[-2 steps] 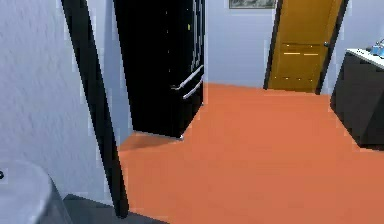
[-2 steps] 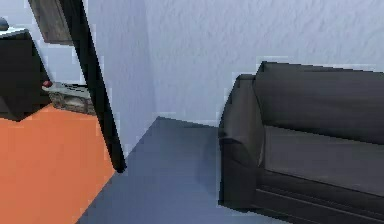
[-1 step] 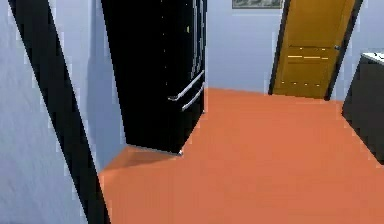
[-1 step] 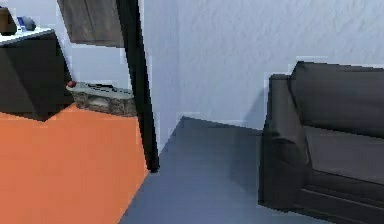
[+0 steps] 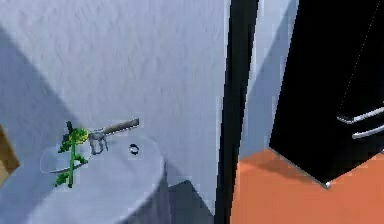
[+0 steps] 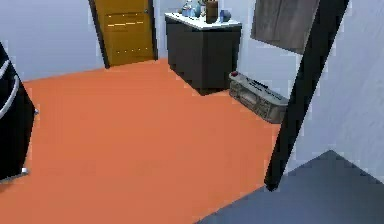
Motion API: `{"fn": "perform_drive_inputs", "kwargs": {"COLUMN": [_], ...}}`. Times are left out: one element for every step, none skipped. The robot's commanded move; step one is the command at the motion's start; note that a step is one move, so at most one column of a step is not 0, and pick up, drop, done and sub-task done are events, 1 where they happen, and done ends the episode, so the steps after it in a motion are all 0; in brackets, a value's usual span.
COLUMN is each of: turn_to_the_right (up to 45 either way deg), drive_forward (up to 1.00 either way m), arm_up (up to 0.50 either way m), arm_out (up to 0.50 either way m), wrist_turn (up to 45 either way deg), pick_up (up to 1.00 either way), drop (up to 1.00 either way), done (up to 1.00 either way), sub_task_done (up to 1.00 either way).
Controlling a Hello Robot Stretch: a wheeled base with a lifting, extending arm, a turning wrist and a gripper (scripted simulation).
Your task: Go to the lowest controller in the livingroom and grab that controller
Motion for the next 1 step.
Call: {"fn": "perform_drive_inputs", "kwargs": {"turn_to_the_right": [-45.0], "drive_forward": [0.0], "arm_up": [0.0], "arm_out": [0.0], "wrist_turn": [0.0], "pick_up": [0.0], "drop": [0.0], "done": [0.0], "sub_task_done": [0.0]}}
